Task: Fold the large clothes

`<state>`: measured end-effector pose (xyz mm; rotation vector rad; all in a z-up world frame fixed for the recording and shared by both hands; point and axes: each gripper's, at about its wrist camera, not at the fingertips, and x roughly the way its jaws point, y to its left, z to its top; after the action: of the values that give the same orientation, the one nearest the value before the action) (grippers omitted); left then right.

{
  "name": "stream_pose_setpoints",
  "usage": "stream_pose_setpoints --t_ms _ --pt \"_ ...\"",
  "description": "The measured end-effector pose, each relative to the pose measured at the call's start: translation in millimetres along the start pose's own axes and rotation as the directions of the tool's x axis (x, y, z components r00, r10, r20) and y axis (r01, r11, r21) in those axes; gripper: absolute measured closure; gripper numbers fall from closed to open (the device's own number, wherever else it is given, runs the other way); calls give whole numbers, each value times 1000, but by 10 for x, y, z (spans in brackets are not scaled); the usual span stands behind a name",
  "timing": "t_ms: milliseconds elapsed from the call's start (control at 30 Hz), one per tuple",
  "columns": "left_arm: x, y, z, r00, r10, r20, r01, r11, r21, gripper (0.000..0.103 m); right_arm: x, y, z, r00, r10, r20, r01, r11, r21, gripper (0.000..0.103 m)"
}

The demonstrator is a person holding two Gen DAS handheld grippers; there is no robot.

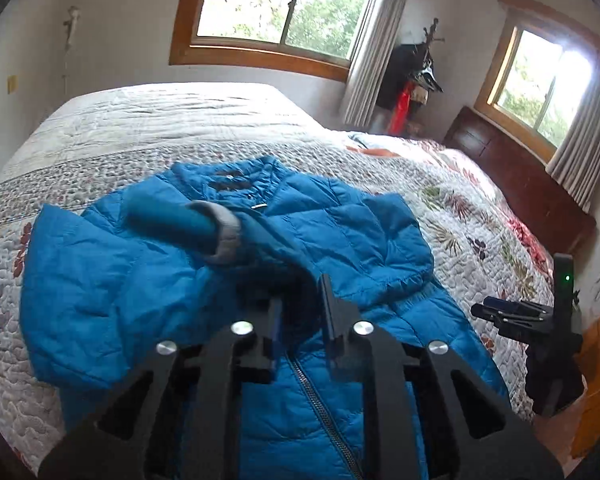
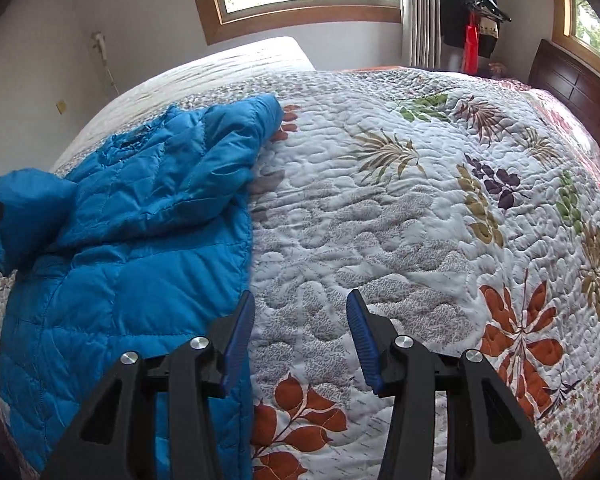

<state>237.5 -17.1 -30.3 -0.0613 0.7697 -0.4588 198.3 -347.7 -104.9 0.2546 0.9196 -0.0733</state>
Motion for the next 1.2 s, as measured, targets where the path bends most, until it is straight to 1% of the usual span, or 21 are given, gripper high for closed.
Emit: stream_pose_setpoints --t_ms 33,67,100,167,233,300,367,433,500,633,700,767,833,900,1000,1067,1100,1133,1200 --pt "22 23 -13 1000 17 0 -17 1000 -4 52 16 -11 -15 1000 1 -6 -1 1000 6 54" --pt "-22 58 -51 999 27 20 -27 1000 -8 41 25 -14 -23 1000 -4 -9 4 1000 5 54" --pt "-84 106 -93 998 41 38 -41 999 -7 41 25 -4 -28 1000 -11 -10 11 1000 5 54" --pt "-138 231 -85 996 85 40 -84 996 -19 41 -31 85 -33 1000 -24 3 24 999 -21 54" --pt "-182 353 -90 990 136 35 -134 990 -38 41 -120 258 -28 1000 9 23 -7 997 -74 54" --pt "-166 474 -120 982 190 11 -189 980 -67 42 -157 460 -17 999 49 13 -47 991 -124 54" --pt "-149 583 -161 978 206 -22 -208 973 -98 42 -135 640 1 997 73 -12 -74 984 -164 54" --pt "-93 640 -220 976 212 -50 -217 970 -107 42 -87 783 11 997 69 -32 -75 977 -199 54" --pt "-28 660 -269 973 221 -73 -227 969 -101 42 3 863 15 995 66 -69 -80 974 -211 55" --pt "52 716 -312 970 223 -98 -232 968 -94 42 260 912 -2 987 45 -153 -77 974 -211 54" --pt "90 758 -330 969 221 -111 -232 968 -99 42 285 926 10 984 37 -174 -73 976 -205 54" --pt "108 789 -352 969 217 -117 -229 968 -101 42 251 966 49 984 12 -180 -50 977 -207 54" --pt "108 811 -362 971 210 -118 -222 970 -102 42 185 1086 101 986 -9 -166 -32 971 -239 54" --pt "102 816 -364 972 205 -118 -217 971 -100 42 117 1274 182 987 16 -161 -60 961 -271 54" --pt "87 821 -359 974 195 -116 -207 973 -100 42 47 1633 339 982 91 -164 -139 940 -311 47" --pt "86 836 -361 975 191 -116 -203 974 -103 41 43 1881 419 980 112 -163 -163 926 -341 41" --pt "90 848 -364 975 187 -119 -200 974 -106 41 58 2006 441 979 119 -164 -172 918 -357 31" --pt "94 853 -367 975 185 -120 -198 974 -106 41 85 2121 449 979 120 -166 -175 910 -376 29" --pt "99 868 -372 976 183 -122 -196 975 -105 41 178 2328 433 977 114 -180 -179 896 -407 29"
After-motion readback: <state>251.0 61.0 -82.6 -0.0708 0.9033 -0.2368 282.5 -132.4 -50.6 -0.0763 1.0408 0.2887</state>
